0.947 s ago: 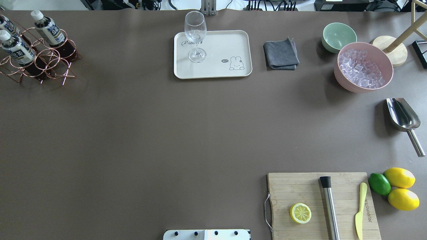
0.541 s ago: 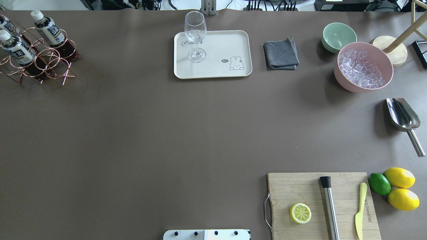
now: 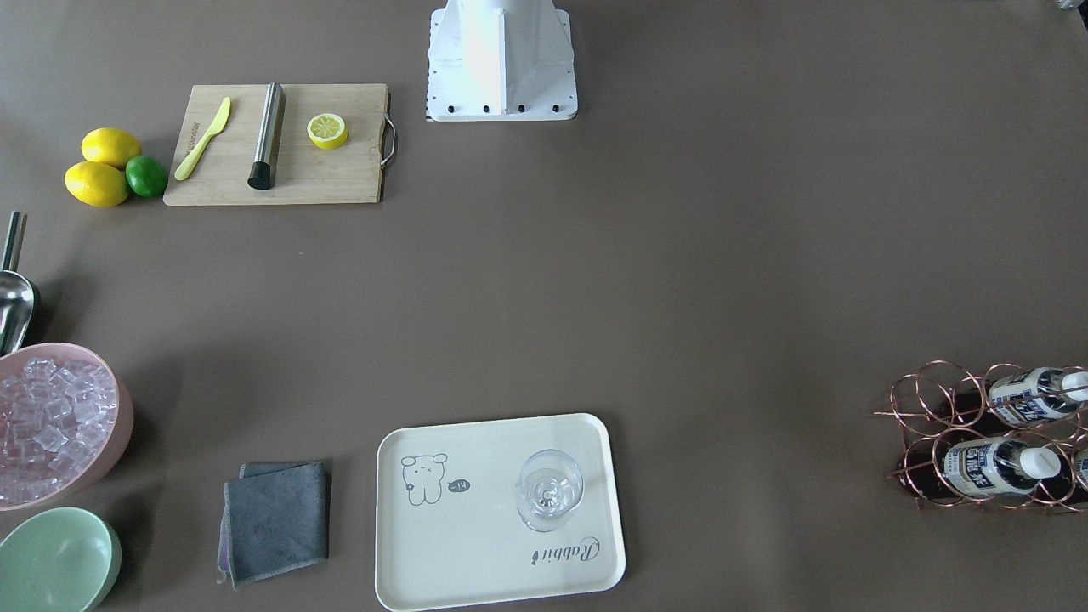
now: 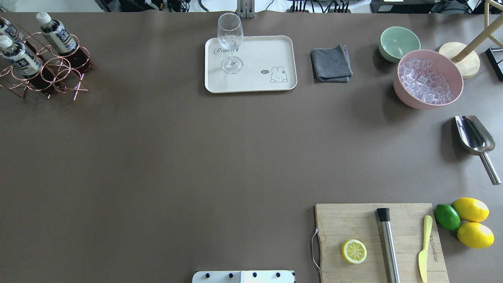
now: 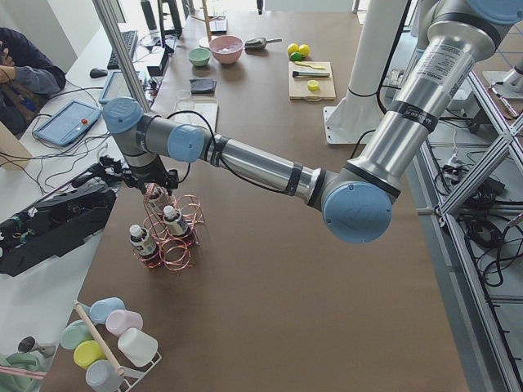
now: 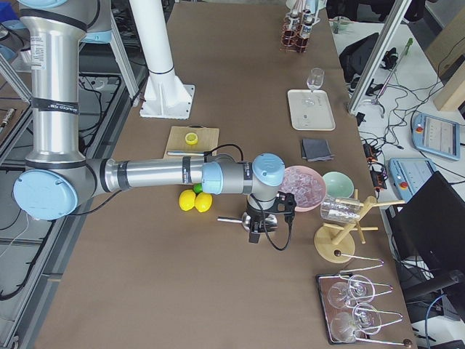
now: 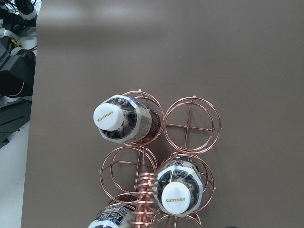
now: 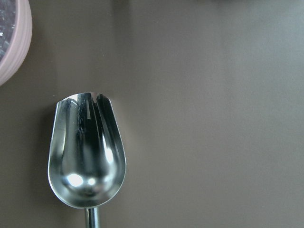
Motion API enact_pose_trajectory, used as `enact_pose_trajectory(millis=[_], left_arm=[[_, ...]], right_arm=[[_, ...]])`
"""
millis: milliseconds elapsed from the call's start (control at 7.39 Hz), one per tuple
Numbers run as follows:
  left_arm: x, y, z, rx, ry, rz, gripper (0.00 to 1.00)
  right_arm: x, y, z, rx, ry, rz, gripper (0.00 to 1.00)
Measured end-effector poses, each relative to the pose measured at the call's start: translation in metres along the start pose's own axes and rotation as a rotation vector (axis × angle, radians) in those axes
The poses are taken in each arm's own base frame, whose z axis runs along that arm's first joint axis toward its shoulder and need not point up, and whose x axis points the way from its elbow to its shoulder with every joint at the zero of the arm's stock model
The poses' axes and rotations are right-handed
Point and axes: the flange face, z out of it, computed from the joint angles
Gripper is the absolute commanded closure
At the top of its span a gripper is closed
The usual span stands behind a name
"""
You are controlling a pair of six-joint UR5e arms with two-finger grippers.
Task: Take tea from basket to plate
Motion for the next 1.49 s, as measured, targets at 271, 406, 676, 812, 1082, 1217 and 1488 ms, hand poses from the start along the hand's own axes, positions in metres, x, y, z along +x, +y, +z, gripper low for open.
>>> enact_pose_trajectory(millis=[271,406,676,812,1082,1217,1488], left_arm=[[-0.0006,-0.0007,-0.0005,-0.001,0.0,0.0,0.24],[-0.0011,-0.0012,-0.0009,-0.001,-0.001,0.001,0.24],[-0.0022,-0.0013,-0.0025,-0.002,-0.003,0.001,0.25],[-0.0026,-0.0006,-0.0026,-0.003,-0.003,0.0,0.29],[-0.0036,0.0011,-0.0039,-0.007,-0.005,0.0,0.57],[-0.0039,0.0019,-0.0042,-0.009,-0.006,0.001,0.91],[-0.0041,0.0029,-0.0053,-0.01,-0.008,0.004,1.0]], right_arm=[[-0.002,-0.0005,0.0004,-0.001,0.0,-0.004,0.0],[-0.0023,-0.0006,0.0004,-0.001,-0.001,-0.004,0.0],[-0.0025,-0.0007,0.0004,-0.001,-0.001,-0.005,0.0],[-0.0025,-0.0007,0.0004,-0.001,0.0,-0.005,0.0],[-0.0025,-0.0007,0.0004,-0.001,0.0,-0.005,0.0],[-0.0023,-0.0007,0.0006,-0.001,0.0,-0.005,0.0],[-0.0024,-0.0011,0.0006,-0.001,0.0,-0.005,0.0]])
